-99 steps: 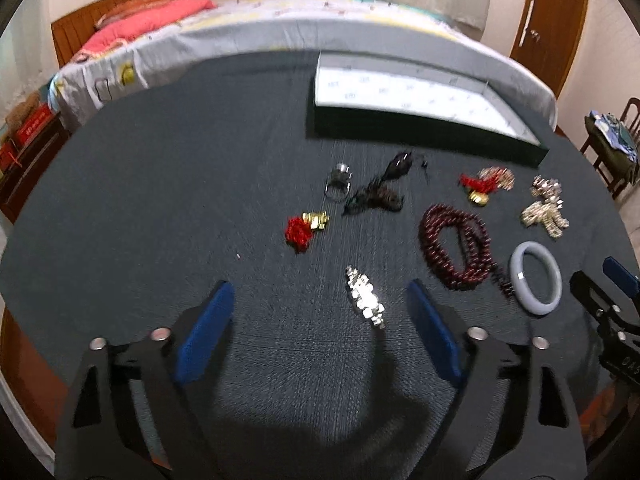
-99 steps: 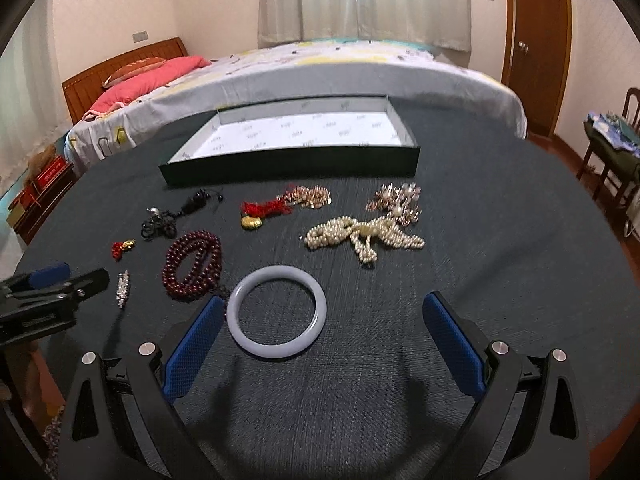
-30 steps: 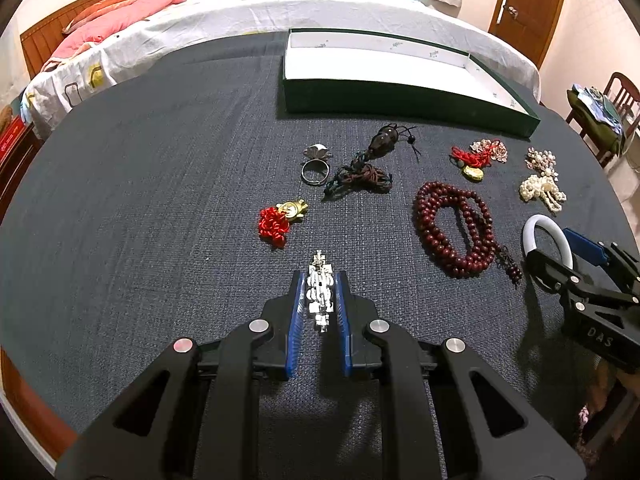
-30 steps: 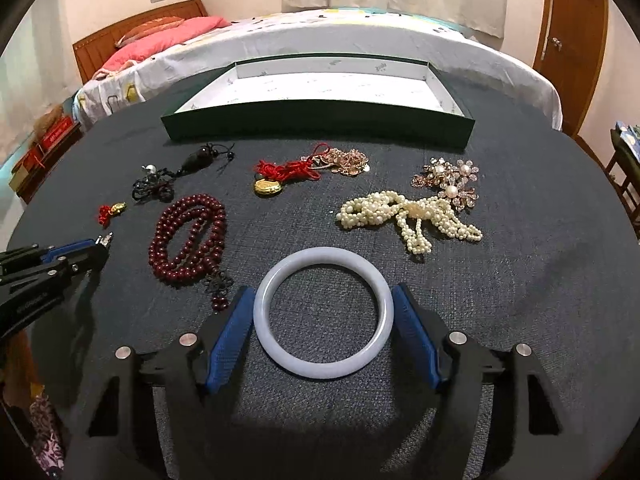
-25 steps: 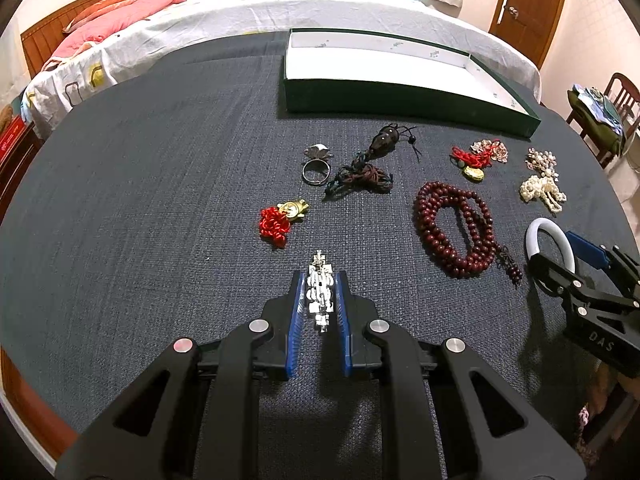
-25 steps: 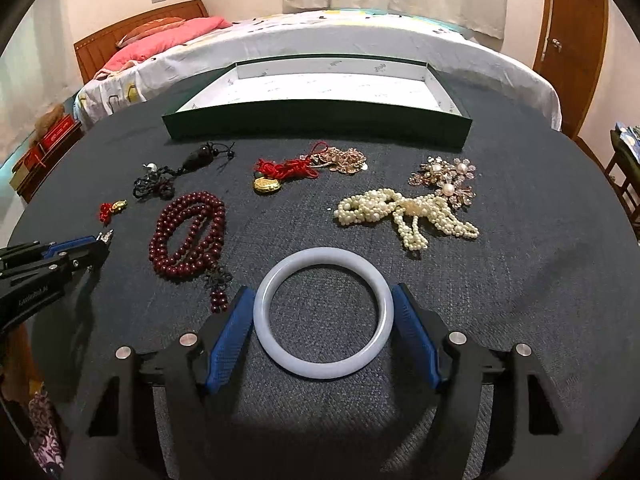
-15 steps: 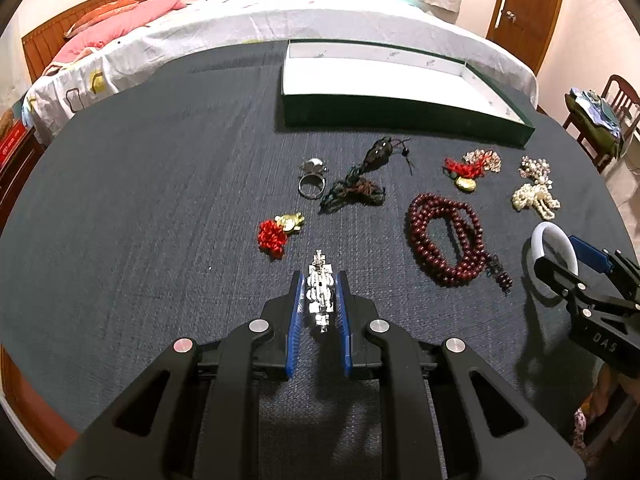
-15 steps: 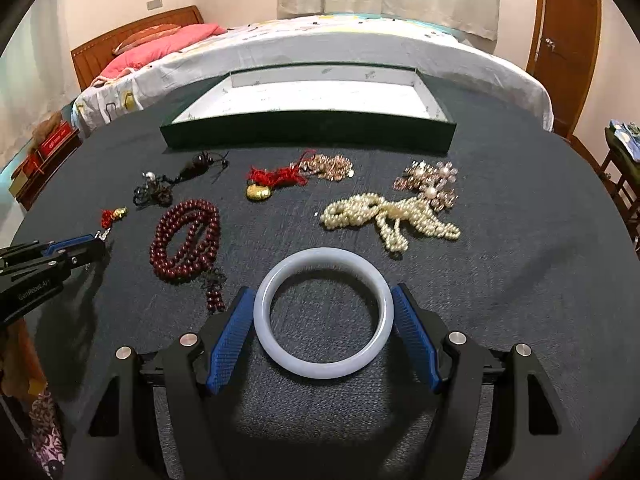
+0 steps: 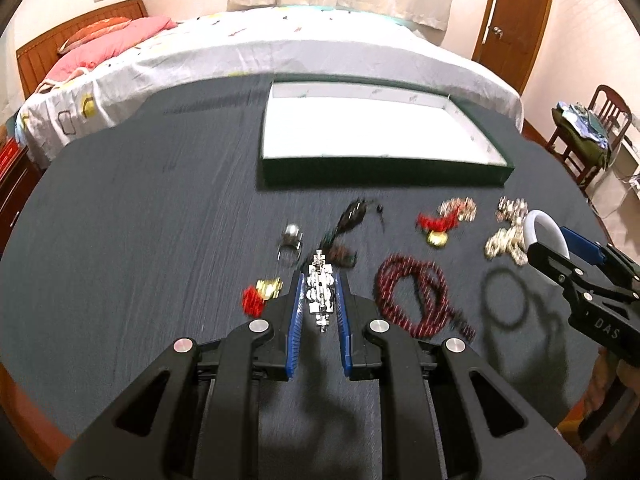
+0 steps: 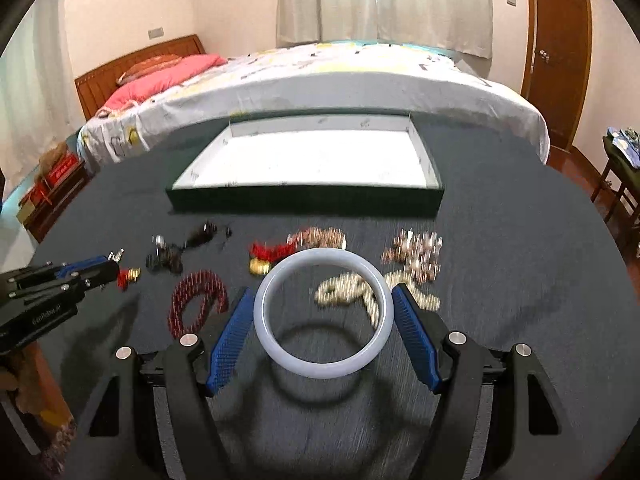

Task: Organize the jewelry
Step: 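Carry the brooch and bangle into the green box with both grippers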

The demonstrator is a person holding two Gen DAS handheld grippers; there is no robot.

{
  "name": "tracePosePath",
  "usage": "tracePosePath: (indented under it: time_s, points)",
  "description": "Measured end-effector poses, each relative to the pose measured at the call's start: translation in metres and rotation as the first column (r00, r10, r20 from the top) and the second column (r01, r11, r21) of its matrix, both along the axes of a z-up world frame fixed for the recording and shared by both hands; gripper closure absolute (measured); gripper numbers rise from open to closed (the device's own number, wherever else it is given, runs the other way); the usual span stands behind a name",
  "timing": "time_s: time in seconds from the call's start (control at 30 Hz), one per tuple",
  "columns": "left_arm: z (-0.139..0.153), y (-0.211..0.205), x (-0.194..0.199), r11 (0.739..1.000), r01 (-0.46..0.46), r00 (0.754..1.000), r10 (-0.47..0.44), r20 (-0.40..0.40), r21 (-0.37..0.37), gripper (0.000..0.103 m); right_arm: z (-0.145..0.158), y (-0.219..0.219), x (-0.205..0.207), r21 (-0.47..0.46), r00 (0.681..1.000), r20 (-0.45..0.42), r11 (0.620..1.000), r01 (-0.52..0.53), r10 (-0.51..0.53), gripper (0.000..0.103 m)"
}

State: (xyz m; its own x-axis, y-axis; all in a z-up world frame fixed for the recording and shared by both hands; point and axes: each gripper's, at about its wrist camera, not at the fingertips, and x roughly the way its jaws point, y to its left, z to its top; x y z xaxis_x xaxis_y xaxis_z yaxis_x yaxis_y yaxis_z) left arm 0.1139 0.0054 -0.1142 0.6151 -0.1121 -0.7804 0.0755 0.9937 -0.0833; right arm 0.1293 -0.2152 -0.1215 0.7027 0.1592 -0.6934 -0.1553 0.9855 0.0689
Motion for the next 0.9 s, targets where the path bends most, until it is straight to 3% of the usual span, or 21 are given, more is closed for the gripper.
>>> tracePosePath:
  time_s: [0.2, 0.5, 0.77, 0.9]
  points:
    - [0.02, -0.009, 0.038, 1.0, 0.025, 0.998, -0.025, 0.058, 0.001, 0.087, 0.021, -0.003, 0.038, 0.005, 0.998, 0.055, 1.0, 0.009, -0.009, 0.035]
    - [0.032, -0.021, 0.138, 0.999, 0.04, 0.995, -0.038, 0.094, -0.016, 0.087, 0.035, 0.0, 0.138, -0.035, 0.996, 0.089, 0.999, -0.002, 0.005, 0.035]
    - [0.005, -0.031, 0.236, 1.0, 0.013, 1.0, -0.013, 0.018, 0.008, 0.087, 0.008, 0.002, 0.218, -0.039, 1.0, 0.007, 0.999, 0.008, -0.007, 0.035]
    - [-0.014, -0.034, 0.265, 1.0, 0.002, 0.999, -0.001, -0.041, 0.022, 0.087, -0.009, 0.004, 0.244, -0.046, 0.999, -0.052, 0.999, 0.006, -0.008, 0.035]
